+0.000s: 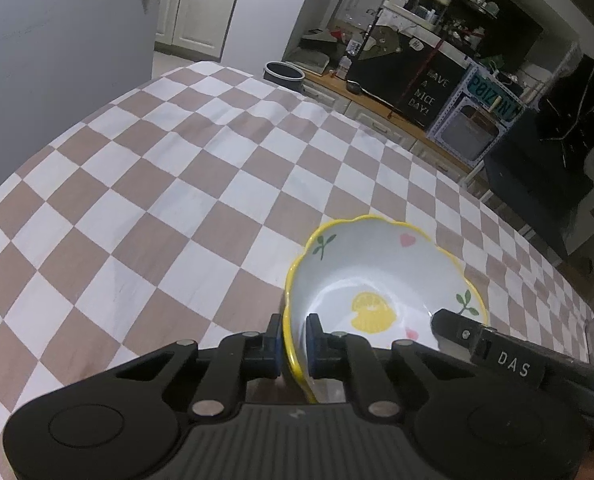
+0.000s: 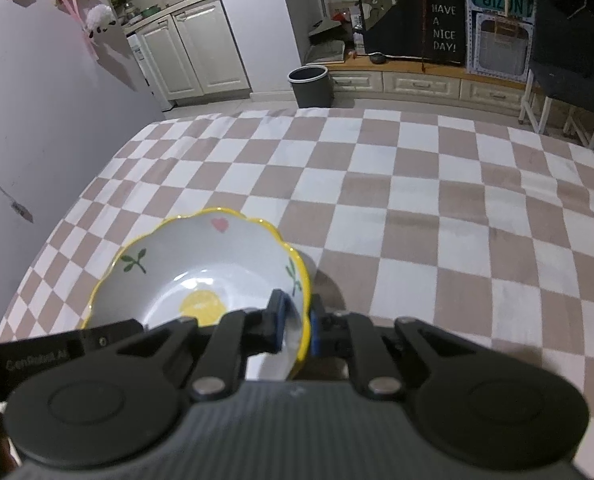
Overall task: Organize plates and bowls
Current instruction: 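Close both grippers on the rim of the lemon-print bowl, then lift the lemon-print bowl and carry it over the cream bowl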
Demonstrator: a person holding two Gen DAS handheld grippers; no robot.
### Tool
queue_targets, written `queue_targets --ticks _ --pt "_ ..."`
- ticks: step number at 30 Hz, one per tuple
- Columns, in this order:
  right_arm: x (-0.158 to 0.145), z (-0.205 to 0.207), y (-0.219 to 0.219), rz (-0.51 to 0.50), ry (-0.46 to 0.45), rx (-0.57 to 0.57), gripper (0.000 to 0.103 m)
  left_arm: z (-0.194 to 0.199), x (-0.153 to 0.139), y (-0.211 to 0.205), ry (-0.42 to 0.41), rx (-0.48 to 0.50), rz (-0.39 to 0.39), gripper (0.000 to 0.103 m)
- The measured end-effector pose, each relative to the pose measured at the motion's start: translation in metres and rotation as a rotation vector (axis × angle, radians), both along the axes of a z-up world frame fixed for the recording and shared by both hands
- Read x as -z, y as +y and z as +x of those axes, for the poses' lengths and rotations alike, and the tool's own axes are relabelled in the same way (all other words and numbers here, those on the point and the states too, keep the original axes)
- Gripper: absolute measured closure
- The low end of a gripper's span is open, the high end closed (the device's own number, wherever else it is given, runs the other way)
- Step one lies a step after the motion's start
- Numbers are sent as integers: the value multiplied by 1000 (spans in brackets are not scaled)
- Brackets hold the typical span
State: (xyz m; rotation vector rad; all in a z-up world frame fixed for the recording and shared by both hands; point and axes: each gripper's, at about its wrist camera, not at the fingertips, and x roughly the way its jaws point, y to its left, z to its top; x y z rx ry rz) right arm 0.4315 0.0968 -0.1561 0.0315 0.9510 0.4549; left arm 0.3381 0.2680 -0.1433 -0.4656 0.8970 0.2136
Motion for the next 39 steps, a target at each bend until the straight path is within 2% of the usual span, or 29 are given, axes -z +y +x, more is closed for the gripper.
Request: queue_targets --ticks 3,6,9,12,19,28,35,39 --pt "-4 -6 3 -12 -4 -15 89 -5 -3 0 7 5 -13 91" --pt "-14 -15 -1 -27 -26 -26 90 -9 -14 -8 1 34 24 91" --pt "-28 -24 -9 -23 -46 -22 90 -15 -31 -19 -32 59 57 91" --pt "-45 -34 -24 -9 -76 -12 89 -23 -50 -32 -74 90 58 91" --pt "-87 -64 -72 5 -124 41 90 -44 -89 -73 -143 155 49 91" --pt "-130 -117 -149 33 -165 149 90 -81 -125 -144 -213 296 56 89" --pt "-142 -165 -204 34 -185 205 90 -111 -137 -192 -247 392 55 89" --pt "-136 -188 -233 44 -166 232 90 -126 -135 -217 -253 436 51 90"
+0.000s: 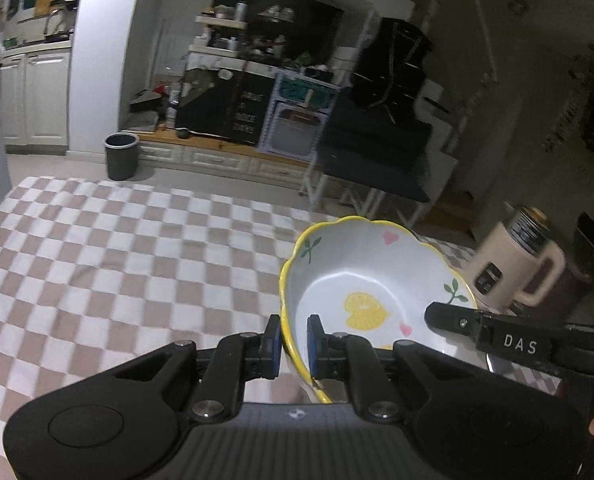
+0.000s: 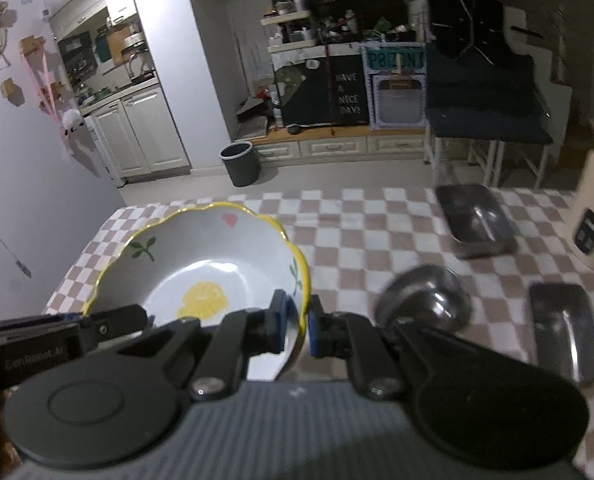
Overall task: Organize plates and bowls
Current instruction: 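Lift the lemon-print bowl and carry it over the cream bowl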
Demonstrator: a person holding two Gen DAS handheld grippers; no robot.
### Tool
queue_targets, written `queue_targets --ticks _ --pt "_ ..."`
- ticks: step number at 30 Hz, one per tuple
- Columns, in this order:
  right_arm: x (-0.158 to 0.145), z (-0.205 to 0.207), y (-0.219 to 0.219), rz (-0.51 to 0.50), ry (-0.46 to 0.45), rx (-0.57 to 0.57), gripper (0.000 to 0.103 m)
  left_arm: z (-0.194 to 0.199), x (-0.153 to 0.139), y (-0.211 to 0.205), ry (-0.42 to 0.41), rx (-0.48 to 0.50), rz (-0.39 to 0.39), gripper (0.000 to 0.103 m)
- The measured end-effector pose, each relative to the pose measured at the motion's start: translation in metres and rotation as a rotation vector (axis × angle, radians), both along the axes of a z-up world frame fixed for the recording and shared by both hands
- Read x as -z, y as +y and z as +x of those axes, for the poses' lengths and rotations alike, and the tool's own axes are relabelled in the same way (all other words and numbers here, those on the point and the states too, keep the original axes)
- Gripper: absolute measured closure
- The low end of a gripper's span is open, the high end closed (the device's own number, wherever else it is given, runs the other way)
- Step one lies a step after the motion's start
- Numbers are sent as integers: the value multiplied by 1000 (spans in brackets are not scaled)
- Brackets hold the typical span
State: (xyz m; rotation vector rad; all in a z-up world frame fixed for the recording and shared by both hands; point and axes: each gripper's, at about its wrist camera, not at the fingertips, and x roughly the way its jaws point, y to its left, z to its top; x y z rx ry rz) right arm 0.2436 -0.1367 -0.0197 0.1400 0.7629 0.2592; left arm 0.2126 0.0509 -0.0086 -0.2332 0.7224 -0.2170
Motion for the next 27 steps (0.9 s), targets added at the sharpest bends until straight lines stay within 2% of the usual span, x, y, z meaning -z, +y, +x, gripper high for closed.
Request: queue_targets --ticks 9,27 --pt "18 -37 -51 4 16 79 90 -15 18 -56 29 108 53 90" --pt "33 -58 -114 -28 52 161 90 -8 42 -120 86 220 53 90"
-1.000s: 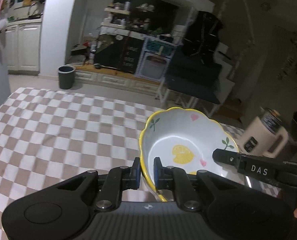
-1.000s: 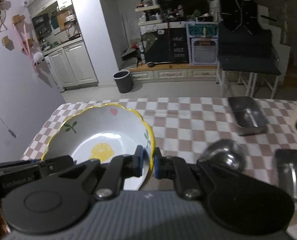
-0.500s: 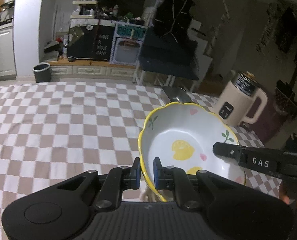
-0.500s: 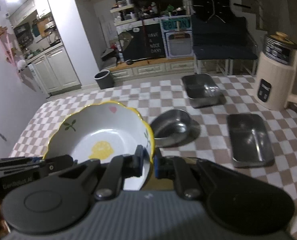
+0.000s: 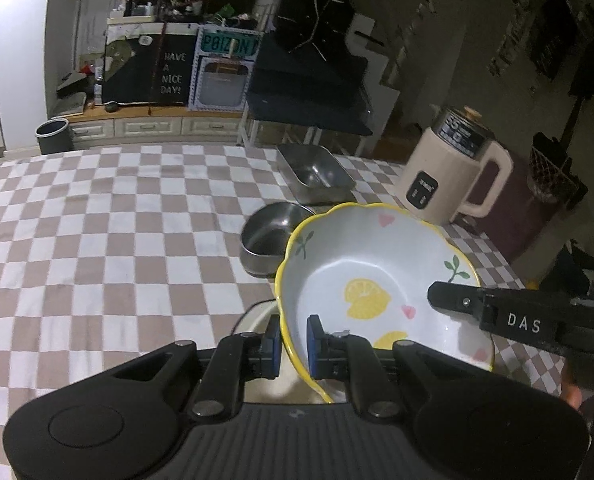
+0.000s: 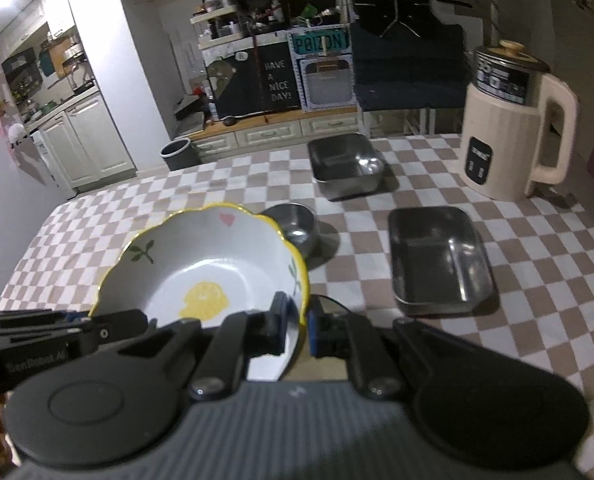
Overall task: Organize plates and bowls
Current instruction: 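Lift the lemon-print bowl and carry it over the cream bowl, then lower the lemon-print bowl into the cream bowl with both grippers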
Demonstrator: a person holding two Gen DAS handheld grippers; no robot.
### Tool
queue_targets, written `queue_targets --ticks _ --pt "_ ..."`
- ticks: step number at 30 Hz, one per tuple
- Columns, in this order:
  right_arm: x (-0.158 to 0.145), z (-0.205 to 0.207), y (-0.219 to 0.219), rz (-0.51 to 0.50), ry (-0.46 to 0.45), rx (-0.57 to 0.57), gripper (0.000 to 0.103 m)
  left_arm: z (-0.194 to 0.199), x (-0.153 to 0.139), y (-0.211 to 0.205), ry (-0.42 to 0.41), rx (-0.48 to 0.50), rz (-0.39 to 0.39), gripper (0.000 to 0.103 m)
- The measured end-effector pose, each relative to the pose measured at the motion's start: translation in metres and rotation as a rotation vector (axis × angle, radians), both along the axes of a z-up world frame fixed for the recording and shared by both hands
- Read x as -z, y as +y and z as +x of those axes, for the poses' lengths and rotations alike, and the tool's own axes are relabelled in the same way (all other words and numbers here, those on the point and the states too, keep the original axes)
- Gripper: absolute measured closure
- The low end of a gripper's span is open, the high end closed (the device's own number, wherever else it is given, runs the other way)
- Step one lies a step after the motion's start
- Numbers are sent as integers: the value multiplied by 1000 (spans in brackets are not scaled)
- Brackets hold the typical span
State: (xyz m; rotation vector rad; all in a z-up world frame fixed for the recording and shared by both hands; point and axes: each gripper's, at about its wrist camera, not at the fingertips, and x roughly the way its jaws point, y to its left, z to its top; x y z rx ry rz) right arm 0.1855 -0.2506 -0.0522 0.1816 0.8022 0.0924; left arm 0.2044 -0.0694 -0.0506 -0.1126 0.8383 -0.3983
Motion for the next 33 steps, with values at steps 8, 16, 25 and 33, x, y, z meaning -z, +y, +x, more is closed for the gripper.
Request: queue_targets --ticks 8,16,25,33 --pt "10 -4 -3 -30 47 0 90 2 12 -10 32 21 25 90" --pt "26 1 9 -59 118 -37 89 5 26 -4 72 16 55 90" --pt "36 7 18 -103 166 -49 89 9 41 -1 113 9 68 90" --pt "43 11 18 -131 193 -53 89 12 51 -7 137 17 96 90"
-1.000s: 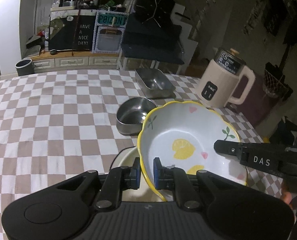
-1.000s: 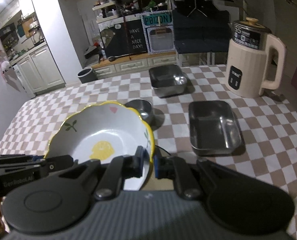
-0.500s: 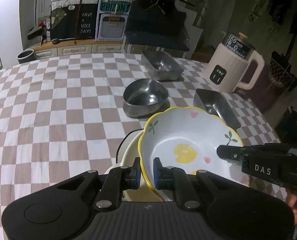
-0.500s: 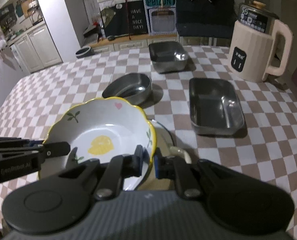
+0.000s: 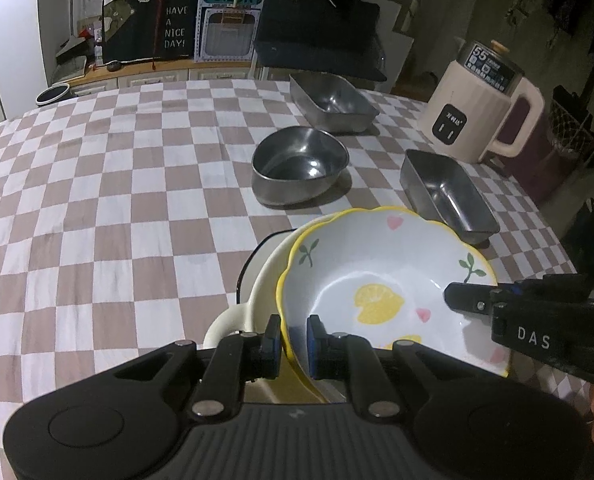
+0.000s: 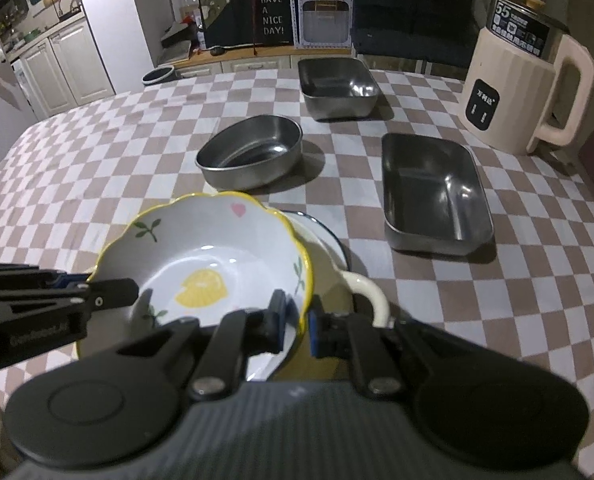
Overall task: Organize plates and bowls
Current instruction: 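Lower the lemon-print bowl into the cream bowl with both grippers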
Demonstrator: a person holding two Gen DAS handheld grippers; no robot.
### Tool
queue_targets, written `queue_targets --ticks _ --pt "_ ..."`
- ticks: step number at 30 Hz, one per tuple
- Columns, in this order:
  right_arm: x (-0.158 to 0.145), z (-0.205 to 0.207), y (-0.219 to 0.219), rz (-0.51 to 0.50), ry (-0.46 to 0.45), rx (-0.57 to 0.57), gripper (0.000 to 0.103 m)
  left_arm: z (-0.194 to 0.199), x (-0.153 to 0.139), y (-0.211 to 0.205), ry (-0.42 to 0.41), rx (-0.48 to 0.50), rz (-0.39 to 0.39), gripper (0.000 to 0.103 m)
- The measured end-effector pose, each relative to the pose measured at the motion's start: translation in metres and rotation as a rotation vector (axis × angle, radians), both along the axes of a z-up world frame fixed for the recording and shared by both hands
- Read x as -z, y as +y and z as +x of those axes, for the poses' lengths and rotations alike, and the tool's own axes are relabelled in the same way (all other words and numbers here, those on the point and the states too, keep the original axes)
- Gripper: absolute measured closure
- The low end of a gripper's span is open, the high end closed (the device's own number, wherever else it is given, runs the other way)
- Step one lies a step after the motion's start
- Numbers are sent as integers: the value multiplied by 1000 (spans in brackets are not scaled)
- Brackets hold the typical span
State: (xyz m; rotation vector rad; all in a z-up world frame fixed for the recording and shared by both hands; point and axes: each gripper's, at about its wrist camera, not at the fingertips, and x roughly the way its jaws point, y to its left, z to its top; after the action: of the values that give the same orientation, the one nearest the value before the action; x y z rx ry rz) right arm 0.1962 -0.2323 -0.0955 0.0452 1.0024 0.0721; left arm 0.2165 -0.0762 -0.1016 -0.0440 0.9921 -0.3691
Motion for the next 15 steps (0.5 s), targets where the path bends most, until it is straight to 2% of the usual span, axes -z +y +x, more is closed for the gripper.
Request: queue_targets --ticks 15 --pt "12 9 3 -36 48 -7 89 3 13 -6 17 17 36 90"
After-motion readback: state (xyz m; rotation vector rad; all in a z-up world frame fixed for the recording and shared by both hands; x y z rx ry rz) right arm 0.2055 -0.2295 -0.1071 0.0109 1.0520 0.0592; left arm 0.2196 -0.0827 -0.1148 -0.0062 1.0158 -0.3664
